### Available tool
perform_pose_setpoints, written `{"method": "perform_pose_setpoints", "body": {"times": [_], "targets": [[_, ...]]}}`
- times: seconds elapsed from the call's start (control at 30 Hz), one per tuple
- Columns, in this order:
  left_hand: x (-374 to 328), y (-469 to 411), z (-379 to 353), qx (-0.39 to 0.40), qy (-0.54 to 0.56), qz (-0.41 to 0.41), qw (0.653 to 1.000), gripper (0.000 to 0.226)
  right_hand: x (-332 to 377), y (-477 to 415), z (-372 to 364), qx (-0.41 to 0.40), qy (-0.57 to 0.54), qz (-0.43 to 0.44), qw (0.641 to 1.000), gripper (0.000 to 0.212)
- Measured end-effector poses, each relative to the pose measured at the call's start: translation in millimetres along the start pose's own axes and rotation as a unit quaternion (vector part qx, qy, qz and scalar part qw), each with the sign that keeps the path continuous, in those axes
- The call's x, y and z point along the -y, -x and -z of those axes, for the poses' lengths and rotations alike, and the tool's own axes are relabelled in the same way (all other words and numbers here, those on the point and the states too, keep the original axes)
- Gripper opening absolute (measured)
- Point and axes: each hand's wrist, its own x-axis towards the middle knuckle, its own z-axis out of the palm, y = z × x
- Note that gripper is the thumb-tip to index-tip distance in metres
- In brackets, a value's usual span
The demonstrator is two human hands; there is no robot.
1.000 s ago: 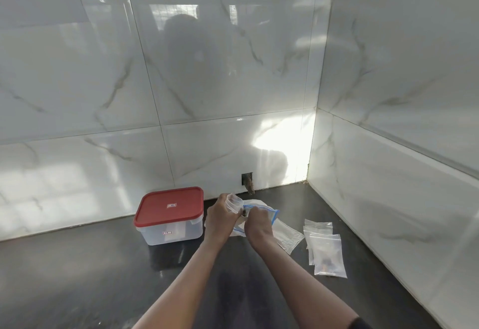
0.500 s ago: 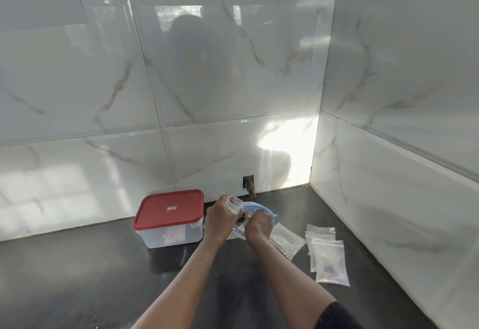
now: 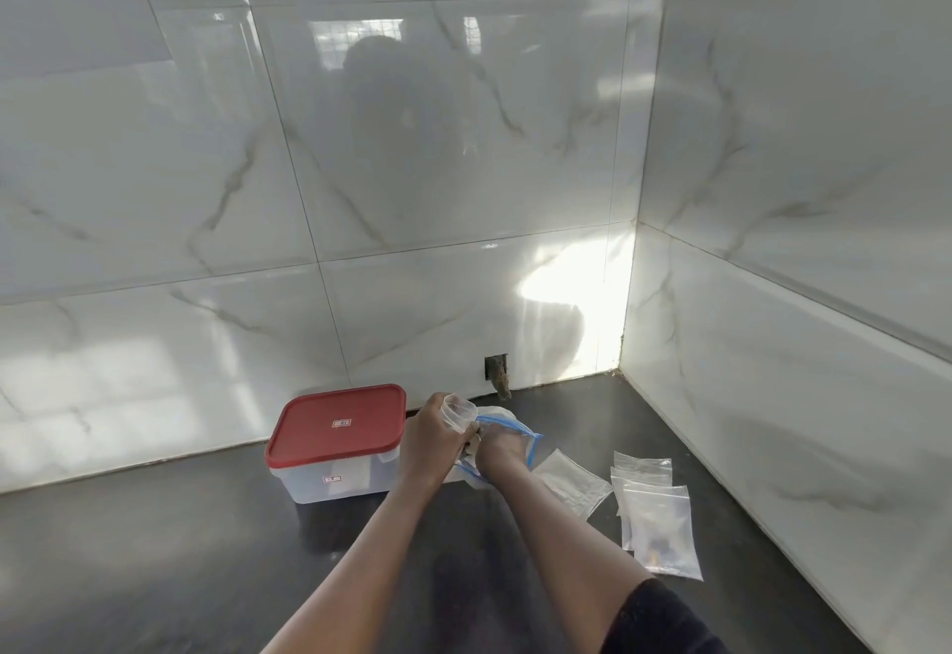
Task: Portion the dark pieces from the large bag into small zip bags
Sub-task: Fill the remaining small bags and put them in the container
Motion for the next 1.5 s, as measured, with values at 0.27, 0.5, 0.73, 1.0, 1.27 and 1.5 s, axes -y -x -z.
{"method": "perform_pose_setpoints", "body": {"times": [0.27,0.5,0.73,1.0,1.27,1.5], "targets": [[0.0,-2.7,7.3,0.004,-0.019,-0.002,1.0,0.044,-8.3,-1.5,-7.1,-0.016,0.002,0.007,1.0,0.036],[4.4,-7.2,14.8,-0.002,-0.026,0.001,1.0,0.043,3.1,-16.6,-22.5,-0.008,-0.107,-0.12,0.987,0.034],[6.0,-4.0,15.4,0.029,-0.038,-0.018,0.999,0.044,-1.6,-34.7,-36.7,0.11,-0.219,-0.247,0.938,0.03],[6.7,-2.7,13.9,0.007,-0.032,-0.014,0.999,0.033,-12.2,-36.3,-39.1,0.009,-0.339,-0.223,0.914,0.033],[0.9,-3.2,6.0,-0.026,-0.01,-0.006,1.0,0.028,1.3,-3.8,-21.8,-0.028,-0.231,-0.101,0.967,0.033],[-8.4,9.5,3.7,-0.025,0.004,-0.008,1.0,0.028,-7.6,5.3,-3.2,-0.044,-0.096,-0.021,0.994,0.015]]}}
